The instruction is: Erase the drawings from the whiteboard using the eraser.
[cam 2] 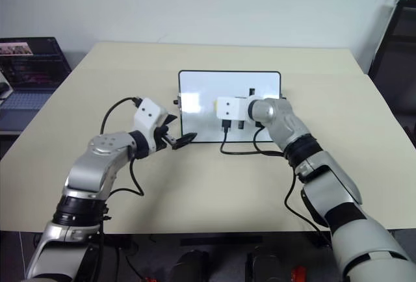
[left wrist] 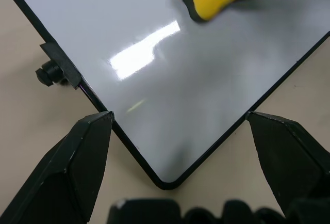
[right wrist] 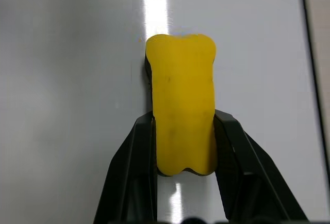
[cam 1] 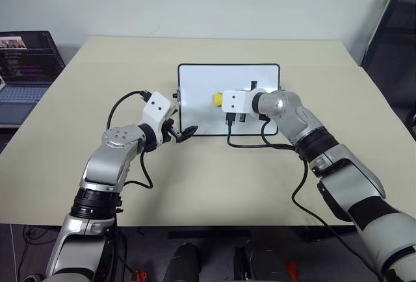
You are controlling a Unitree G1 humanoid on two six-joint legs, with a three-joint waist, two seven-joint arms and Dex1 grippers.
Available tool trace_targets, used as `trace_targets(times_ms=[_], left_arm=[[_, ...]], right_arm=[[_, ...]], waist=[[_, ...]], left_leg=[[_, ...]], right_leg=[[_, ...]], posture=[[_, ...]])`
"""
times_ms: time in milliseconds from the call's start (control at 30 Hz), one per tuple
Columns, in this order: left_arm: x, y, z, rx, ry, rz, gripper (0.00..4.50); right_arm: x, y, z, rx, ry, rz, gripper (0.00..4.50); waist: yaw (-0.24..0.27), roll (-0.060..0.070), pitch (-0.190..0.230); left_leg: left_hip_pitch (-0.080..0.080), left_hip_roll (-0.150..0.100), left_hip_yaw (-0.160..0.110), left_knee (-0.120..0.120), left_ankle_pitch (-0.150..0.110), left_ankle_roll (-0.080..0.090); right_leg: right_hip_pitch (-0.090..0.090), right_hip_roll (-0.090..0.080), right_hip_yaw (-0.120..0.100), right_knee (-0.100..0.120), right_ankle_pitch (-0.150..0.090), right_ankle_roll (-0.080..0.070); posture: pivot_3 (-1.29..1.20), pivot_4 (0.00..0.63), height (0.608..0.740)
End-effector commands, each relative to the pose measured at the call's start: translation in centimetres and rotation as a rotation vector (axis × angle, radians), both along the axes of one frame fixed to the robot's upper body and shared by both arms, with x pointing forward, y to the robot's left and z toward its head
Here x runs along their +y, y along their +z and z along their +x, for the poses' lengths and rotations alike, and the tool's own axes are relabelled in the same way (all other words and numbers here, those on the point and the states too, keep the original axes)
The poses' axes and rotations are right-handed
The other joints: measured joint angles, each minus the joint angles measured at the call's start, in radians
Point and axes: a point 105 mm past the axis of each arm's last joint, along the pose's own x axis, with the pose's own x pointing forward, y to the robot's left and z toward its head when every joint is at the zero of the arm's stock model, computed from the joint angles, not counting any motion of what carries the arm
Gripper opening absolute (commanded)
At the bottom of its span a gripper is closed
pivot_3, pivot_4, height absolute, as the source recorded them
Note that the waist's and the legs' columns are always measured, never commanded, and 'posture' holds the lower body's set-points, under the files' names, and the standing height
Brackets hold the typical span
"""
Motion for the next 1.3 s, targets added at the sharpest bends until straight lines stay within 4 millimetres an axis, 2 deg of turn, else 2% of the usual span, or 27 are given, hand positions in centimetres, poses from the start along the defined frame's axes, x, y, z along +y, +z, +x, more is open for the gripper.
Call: trace_targets(times_ms=[33, 200, 333, 600, 767, 867, 1033, 1200, 1300], left_arm=[[-0.1, 1.0, -0.3, -0.046, -0.014, 0.019, 4.50], [-0.2, 0.9, -0.4, -0.043, -0.013, 0.011, 4.50], [-0.3, 0.8, -0.4, -0.041, -0.015, 0.009, 4.50], [-0.5, 1.1, -0.1, -0.049, -0.021, -0.007, 4.50], [-0.9, 1.3, -0.2, -0.056, -0.039, -0.009, 4.50], [-1.6, 1.6, -0.5, -0.063, -0.064, -0.014, 4.50], [-3.0, 3.1, -0.7, -0.127, -0.104, -0.083, 4.50], [-4.7, 3.3, -1.7, -0.136, -0.182, -0.100, 4.50], [-6.5, 3.5, -2.2, -0.147, -0.284, -0.102, 4.50]], right_arm=[[-0.8, 0.7, 0.3, -0.013, -0.021, -0.001, 1.09], [-0.9, -2.3, -1.3, 0.123, 0.043, -0.082, 1.09], [-0.6, -3.2, -2.4, 0.161, 0.080, -0.105, 1.09], [-0.7, -2.3, -2.4, 0.135, 0.056, -0.019, 1.09], [-0.9, -1.2, -3.1, 0.184, 0.057, 0.176, 1.09], [-2.1, -0.2, -3.9, 0.212, 0.048, 0.315, 1.09], [-5.3, 0.8, -7.6, 0.262, 0.012, 0.548, 1.09], [-8.8, 0.3, -10.3, 0.264, -0.158, 0.723, 1.09], [-10.9, -1.4, -12.3, 0.267, -0.313, 0.813, 1.09]], waist=[[0.000, 0.000, 0.000], [0.001, 0.000, 0.000], [0.000, 0.000, 0.000], [0.000, 0.000, 0.000], [0.001, 0.000, 0.000], [0.004, 0.000, 0.000], [0.022, 0.000, 0.000], [0.024, 0.000, 0.000], [0.024, 0.000, 0.000]], left_leg=[[0.000, 0.000, 0.000, 0.000, 0.000, 0.000], [0.000, 0.000, 0.000, -0.001, 0.000, 0.000], [0.000, 0.000, 0.000, 0.000, 0.000, 0.000], [0.000, 0.000, 0.000, 0.000, 0.000, 0.000], [0.000, 0.000, 0.000, 0.000, 0.000, 0.000], [-0.002, 0.000, -0.001, -0.001, 0.000, 0.000], [-0.004, 0.000, -0.002, -0.001, 0.000, 0.000], [-0.004, 0.000, -0.002, -0.001, 0.000, 0.000], [-0.003, 0.000, -0.003, -0.001, 0.000, 0.000]], right_leg=[[0.000, 0.000, 0.000, 0.000, 0.000, 0.000], [0.000, 0.000, 0.000, -0.001, 0.000, 0.000], [0.000, 0.000, 0.000, 0.000, 0.000, 0.000], [0.000, 0.000, 0.000, 0.000, 0.000, 0.000], [0.000, 0.000, 0.000, -0.001, 0.000, 0.000], [0.000, 0.000, 0.000, -0.002, 0.000, 0.000], [0.000, 0.000, 0.000, -0.004, 0.000, 0.000], [0.000, 0.000, 0.001, -0.004, 0.000, 0.000], [0.000, 0.000, 0.001, -0.004, 0.000, 0.000]], posture=[[0.00, 0.150, 0.740], [0.00, 0.150, 0.740], [0.00, 0.150, 0.740], [0.00, 0.150, 0.740], [0.00, 0.150, 0.740], [0.00, 0.150, 0.740], [0.00, 0.150, 0.740], [0.00, 0.150, 0.740], [0.00, 0.150, 0.740]])
